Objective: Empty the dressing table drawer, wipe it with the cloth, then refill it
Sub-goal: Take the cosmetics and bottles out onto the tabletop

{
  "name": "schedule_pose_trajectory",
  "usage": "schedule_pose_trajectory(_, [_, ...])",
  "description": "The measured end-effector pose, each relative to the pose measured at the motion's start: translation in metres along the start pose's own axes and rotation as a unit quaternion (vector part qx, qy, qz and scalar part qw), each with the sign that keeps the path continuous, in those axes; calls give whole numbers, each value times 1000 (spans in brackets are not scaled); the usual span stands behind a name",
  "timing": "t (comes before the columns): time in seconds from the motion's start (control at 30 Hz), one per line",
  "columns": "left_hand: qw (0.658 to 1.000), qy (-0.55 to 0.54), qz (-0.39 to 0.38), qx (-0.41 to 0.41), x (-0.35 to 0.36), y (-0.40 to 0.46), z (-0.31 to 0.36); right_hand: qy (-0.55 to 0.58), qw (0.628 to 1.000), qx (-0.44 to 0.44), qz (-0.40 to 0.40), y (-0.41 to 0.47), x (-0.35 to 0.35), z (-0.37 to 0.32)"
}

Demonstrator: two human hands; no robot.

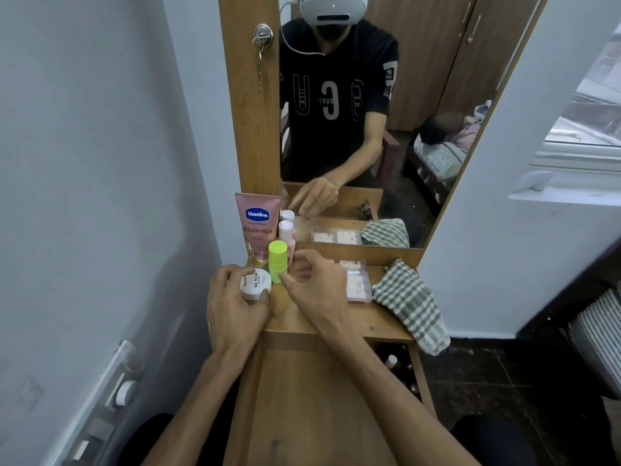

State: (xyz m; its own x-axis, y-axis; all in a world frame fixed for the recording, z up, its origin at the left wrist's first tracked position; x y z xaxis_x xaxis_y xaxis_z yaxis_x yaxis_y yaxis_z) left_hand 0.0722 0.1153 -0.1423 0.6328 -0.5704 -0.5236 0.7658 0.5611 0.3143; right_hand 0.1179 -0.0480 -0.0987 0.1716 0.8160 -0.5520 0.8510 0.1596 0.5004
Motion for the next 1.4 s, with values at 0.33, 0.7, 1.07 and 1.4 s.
schedule_pose_trajectory(0.33, [978,-50,-128,159,21,-114,55,-128,979,20,-159,-93,-99,53])
schedule_pose_trajectory(0.7, [883,27,-423,203,72,-201,65,-214,901,63,-373,-148,-162,80])
schedule_pose_trajectory(1.07, [860,38,-459,220,87,-225,80,-220,864,32,-451,-191,-175,74])
schedule_pose_trajectory(1.4, [853,74,-454,247,96,-231,84,-253,883,-5,-394,-193,-169,80])
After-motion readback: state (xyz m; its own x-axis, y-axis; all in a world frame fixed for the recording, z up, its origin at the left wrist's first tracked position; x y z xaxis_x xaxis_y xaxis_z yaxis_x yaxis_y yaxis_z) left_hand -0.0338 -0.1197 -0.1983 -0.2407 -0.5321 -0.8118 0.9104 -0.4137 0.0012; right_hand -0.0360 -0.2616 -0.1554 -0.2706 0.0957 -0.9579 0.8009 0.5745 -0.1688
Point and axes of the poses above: each hand's wrist, its own y-axis towards the middle knuckle, its own x-axis out of the palm, z = x × y, the point moved 5 cm from there along y, towards the middle knuckle, and after that the axes turned 10 degrees about -x, right-handed, at the moved point
